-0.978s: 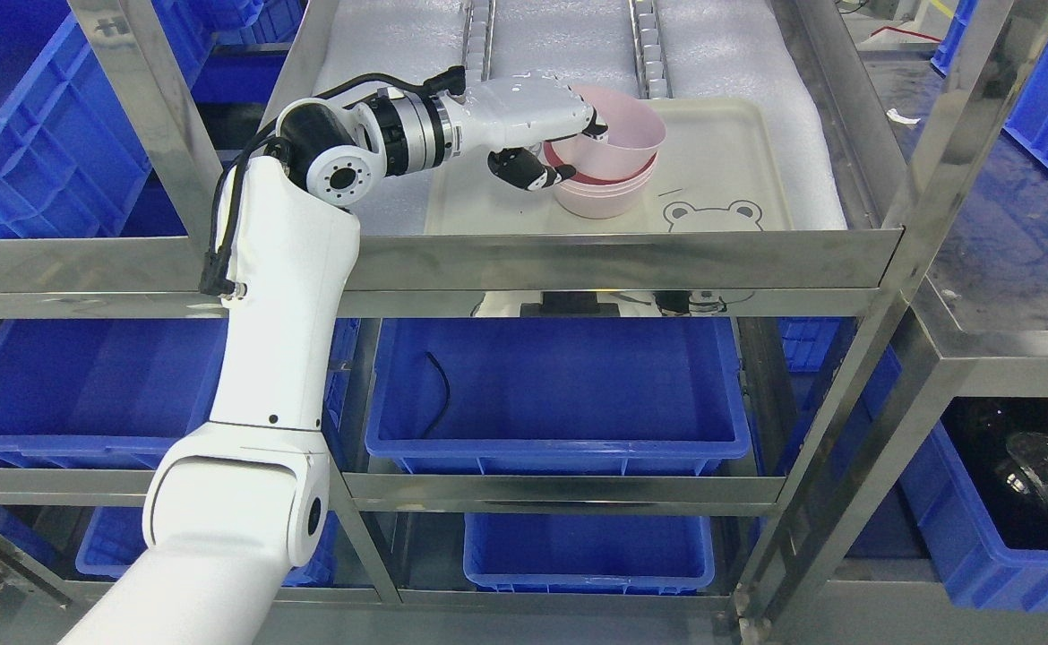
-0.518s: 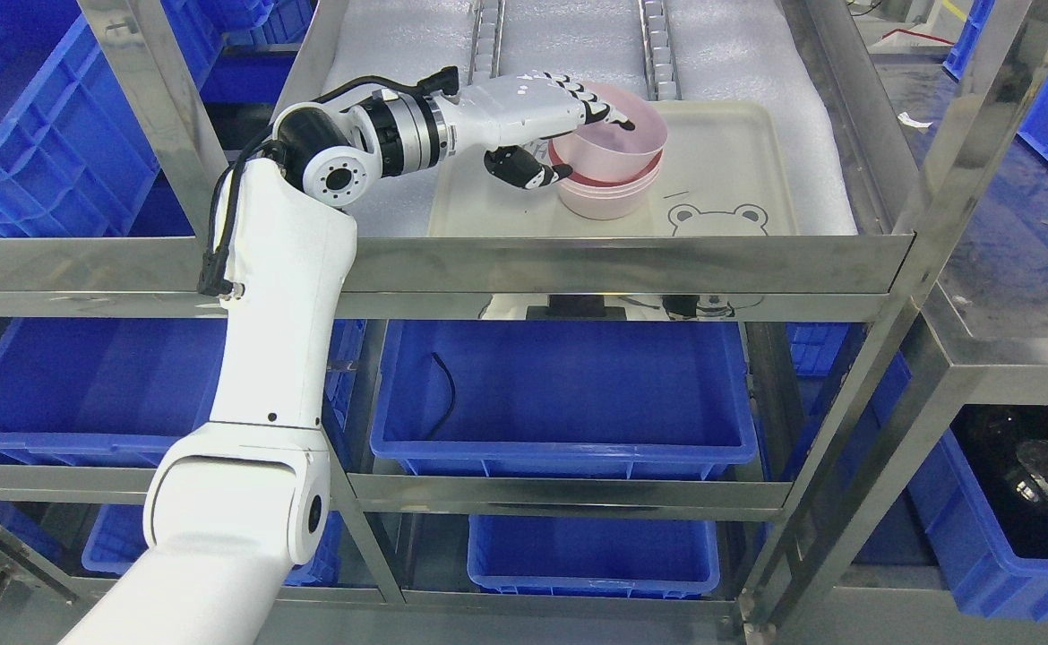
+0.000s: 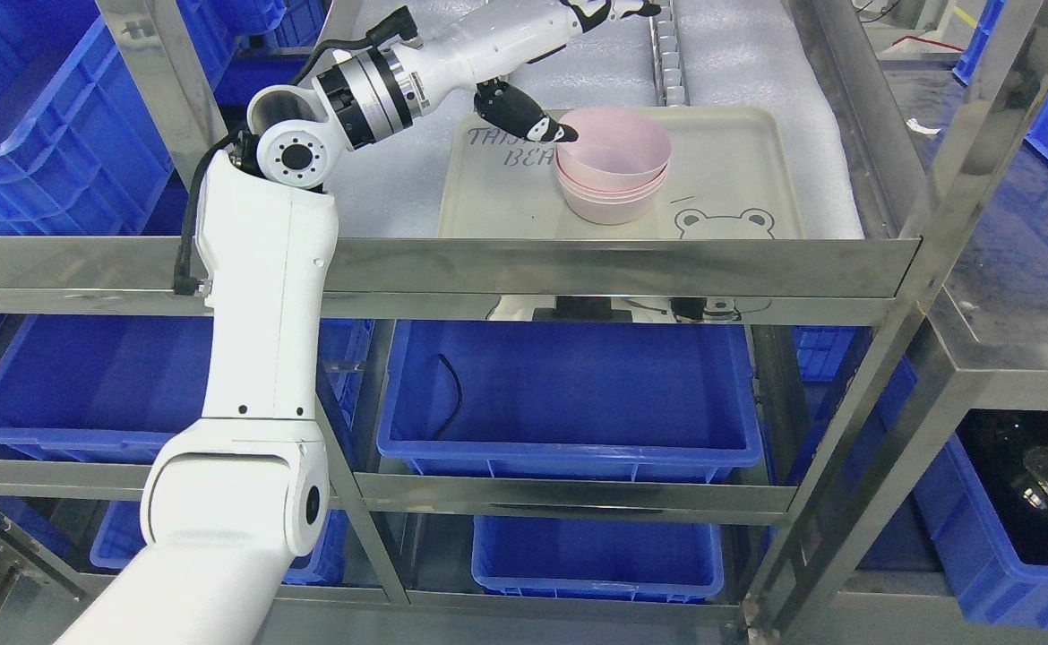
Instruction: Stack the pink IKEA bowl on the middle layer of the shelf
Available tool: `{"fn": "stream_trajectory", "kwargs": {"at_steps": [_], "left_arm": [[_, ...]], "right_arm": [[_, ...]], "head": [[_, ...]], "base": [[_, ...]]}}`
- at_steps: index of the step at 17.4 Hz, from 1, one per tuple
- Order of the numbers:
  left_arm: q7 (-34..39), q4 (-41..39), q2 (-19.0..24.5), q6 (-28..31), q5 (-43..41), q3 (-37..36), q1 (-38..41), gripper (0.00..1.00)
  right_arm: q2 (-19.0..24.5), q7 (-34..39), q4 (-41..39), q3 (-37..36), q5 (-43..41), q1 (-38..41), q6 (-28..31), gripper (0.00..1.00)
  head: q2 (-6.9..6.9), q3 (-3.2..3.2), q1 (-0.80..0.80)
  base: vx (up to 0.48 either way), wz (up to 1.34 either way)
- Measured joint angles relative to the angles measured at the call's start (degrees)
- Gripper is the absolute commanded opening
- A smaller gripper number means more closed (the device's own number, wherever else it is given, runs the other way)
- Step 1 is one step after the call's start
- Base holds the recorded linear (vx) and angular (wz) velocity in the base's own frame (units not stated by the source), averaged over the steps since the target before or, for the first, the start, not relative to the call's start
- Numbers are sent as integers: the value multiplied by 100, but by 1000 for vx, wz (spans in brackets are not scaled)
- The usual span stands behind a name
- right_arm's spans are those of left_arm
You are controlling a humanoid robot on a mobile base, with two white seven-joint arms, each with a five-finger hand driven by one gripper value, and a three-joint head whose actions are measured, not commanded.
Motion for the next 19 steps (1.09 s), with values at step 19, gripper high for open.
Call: {"fn": "stream_trajectory", "kwargs": {"at_steps": [19], "left_arm": [[2365,-672,-5,-7,2363,-1532,5659,99]], "right_arm": [[0,-3,0,0,0,1,0,100]], "head": [[-1,0,0]], "base": [[-52,49]]}}
